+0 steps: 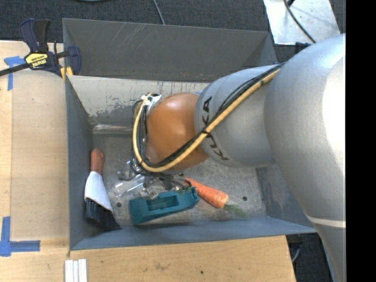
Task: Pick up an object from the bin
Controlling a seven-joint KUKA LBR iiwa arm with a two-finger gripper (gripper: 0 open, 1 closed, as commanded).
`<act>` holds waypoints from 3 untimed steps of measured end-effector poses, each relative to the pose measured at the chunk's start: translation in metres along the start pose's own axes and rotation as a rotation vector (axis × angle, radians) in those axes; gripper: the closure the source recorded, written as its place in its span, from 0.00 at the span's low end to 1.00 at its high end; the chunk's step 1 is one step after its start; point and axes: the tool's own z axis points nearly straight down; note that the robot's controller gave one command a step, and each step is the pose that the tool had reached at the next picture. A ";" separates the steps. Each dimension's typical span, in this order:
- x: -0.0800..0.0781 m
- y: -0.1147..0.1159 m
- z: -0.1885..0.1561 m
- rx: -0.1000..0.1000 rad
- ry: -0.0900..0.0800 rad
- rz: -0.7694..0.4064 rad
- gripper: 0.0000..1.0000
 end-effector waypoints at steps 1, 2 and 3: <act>0.000 0.000 0.000 0.000 0.000 0.000 1.00; 0.000 -0.002 -0.001 -0.007 0.010 -0.002 1.00; 0.011 0.004 -0.042 -0.018 0.046 -0.013 1.00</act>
Offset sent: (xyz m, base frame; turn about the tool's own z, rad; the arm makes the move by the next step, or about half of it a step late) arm 0.0113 -0.0278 0.1411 0.0288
